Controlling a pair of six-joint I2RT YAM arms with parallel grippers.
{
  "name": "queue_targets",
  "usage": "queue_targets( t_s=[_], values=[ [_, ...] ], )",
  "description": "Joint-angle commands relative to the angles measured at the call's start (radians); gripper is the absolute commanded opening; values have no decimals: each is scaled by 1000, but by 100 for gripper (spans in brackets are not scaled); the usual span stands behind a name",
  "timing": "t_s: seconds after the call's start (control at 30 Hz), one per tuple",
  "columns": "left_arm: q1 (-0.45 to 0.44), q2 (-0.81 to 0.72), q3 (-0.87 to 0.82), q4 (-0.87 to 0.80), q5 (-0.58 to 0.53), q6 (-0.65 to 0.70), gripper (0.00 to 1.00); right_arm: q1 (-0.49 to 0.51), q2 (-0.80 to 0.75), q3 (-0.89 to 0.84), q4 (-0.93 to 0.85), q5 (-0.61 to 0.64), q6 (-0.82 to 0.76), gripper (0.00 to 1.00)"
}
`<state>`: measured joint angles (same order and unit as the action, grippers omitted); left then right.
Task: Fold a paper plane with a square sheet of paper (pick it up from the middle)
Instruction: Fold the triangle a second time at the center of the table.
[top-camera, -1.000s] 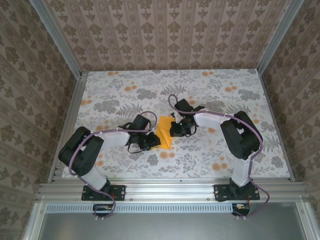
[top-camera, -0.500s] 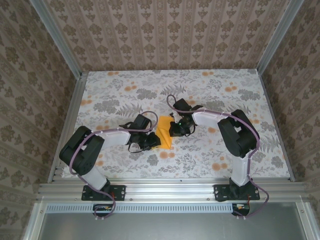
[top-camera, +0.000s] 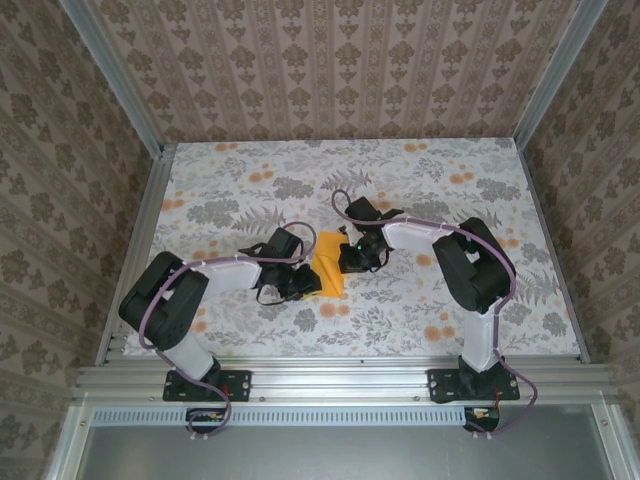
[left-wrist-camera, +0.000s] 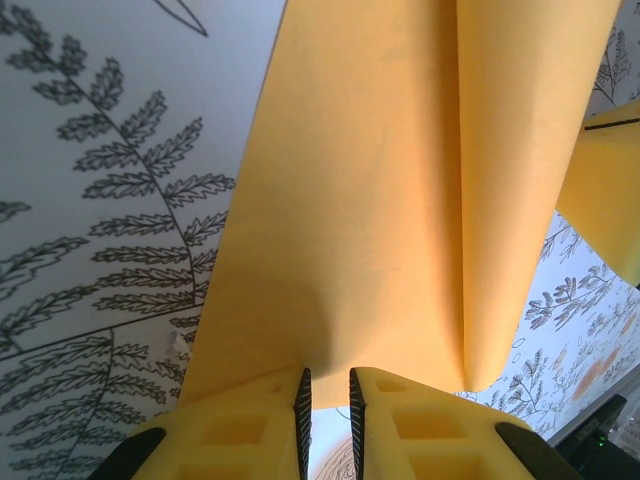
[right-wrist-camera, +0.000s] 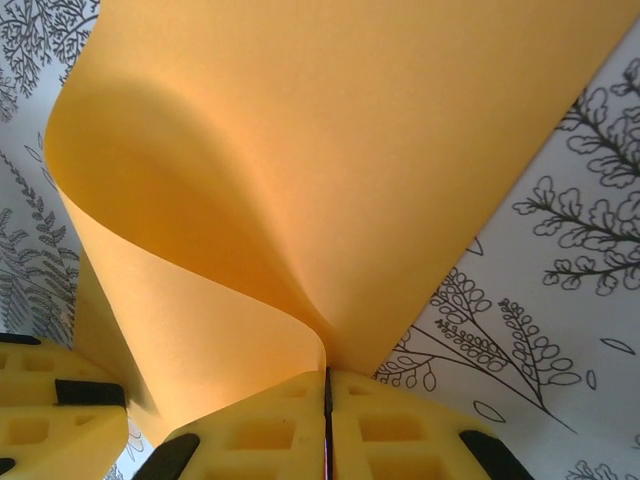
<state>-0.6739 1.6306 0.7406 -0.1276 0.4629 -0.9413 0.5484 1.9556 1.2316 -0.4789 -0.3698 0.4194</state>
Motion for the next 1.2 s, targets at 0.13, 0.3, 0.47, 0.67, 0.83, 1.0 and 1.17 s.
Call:
queue_targets(
  t_s=[0.13,0.3,0.47,0.67,0.83,1.0,1.17],
  values=[
    [-6,17,21,-32,-10,27,21,2,25,28,-30,26,-19,10],
    [-6,4,34,-27,-1,29,21,2,44,30,-36,24,-21,10],
    [-4,-45,79,8,16,27,23,2,68,29,-52,41,-25,10],
    [6,-57,101,95,18,-14,24,4,94,32,-113,86,-33,11],
    [16,-5,110,166,22,-54,22,5,101,25,-118,92,-37,11],
    [17,57,146,187,15,-68,18,5,104,20,-115,88,-33,11],
    [18,104,175,160,-1,-68,16,7,106,19,-110,80,-31,11]
  ],
)
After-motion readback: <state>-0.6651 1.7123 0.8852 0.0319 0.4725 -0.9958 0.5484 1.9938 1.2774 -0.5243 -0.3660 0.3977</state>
